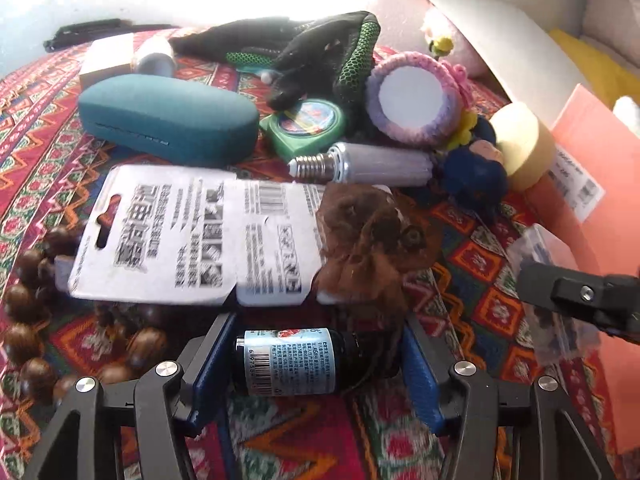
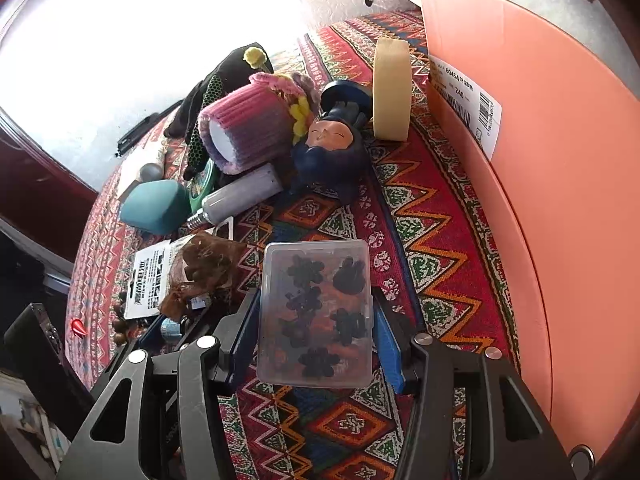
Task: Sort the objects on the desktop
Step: 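Grasp the blue-labelled bottle with the left tool while the right tool grasps the clear plastic case, then carry the bottle and plastic case into the orange box and open both tools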
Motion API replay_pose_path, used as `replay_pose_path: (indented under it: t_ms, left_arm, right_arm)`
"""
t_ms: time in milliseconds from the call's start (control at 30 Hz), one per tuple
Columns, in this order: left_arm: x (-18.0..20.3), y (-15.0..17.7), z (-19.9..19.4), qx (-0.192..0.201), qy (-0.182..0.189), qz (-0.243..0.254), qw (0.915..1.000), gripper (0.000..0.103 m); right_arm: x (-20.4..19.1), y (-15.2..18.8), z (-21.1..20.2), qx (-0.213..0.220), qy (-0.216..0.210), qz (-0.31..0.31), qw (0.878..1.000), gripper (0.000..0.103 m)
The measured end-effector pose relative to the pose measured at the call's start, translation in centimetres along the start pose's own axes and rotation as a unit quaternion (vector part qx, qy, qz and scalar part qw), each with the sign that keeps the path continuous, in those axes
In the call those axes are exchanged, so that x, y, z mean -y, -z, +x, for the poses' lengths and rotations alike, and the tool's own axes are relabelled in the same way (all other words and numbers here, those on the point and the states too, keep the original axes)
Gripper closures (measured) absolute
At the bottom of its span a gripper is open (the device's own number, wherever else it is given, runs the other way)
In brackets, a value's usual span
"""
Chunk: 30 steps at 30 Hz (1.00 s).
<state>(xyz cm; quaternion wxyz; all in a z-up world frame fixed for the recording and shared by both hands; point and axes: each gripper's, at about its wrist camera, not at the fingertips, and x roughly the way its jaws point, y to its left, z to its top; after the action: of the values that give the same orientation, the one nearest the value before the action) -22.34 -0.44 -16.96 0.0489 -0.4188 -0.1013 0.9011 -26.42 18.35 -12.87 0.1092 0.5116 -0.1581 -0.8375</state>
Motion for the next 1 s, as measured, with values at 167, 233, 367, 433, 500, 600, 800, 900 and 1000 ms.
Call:
replay_pose_path:
  t_ms: [167, 233, 367, 433, 500, 600, 800, 900, 1000]
  left_arm:
    - [-1.3, 2.5, -3.3, -0.012, 0.035, -0.004, 0.9993, 0.039]
    - [-1.8, 3.5, -4.6, -0.013, 0.038, 0.0, 0.9992, 0.039]
    - [-2.9, 5.2, -7.6, -0.008, 0.044, 0.0, 0.999, 0.039]
    - [-3.3, 5.8, -9.1, -0.002, 0.046, 0.001, 0.999, 0.039]
    - [-3.9, 6.3, -10.7, 0.006, 0.047, 0.0, 0.9989, 0.039]
    - [-4.3, 6.9, -13.0, 0.013, 0.052, -0.006, 0.9985, 0.039]
    - [-3.0, 7.7, -16.9, 0.032, 0.068, 0.016, 0.997, 0.039]
    - [-1.1, 7.8, -18.3, 0.043, 0.081, 0.038, 0.9951, 0.039]
    - [1.2, 7.8, -19.2, 0.052, 0.094, 0.064, 0.9921, 0.039]
  right_arm:
    - [-1.2, 0.9, -0.6, 0.007, -0.005, -0.009, 1.0, 0.048]
    - [-1.8, 1.7, -1.0, 0.01, -0.003, -0.02, 1.0, 0.048]
    - [-2.6, 4.1, -1.4, 0.006, -0.007, -0.035, 0.999, 0.048]
    - [-2.8, 5.5, -1.9, 0.003, -0.013, -0.039, 0.999, 0.048]
    - [-3.0, 6.9, -2.4, 0.004, -0.018, -0.043, 0.999, 0.048]
    - [-3.0, 9.2, -3.1, -0.001, -0.021, -0.043, 0.999, 0.048]
    - [-2.5, 13.4, -6.5, -0.006, -0.032, -0.05, 0.998, 0.048]
    - [-2.2, 14.4, -9.0, 0.008, -0.032, -0.053, 0.998, 0.048]
    - [-1.6, 14.8, -11.7, 0.03, -0.03, -0.051, 0.998, 0.048]
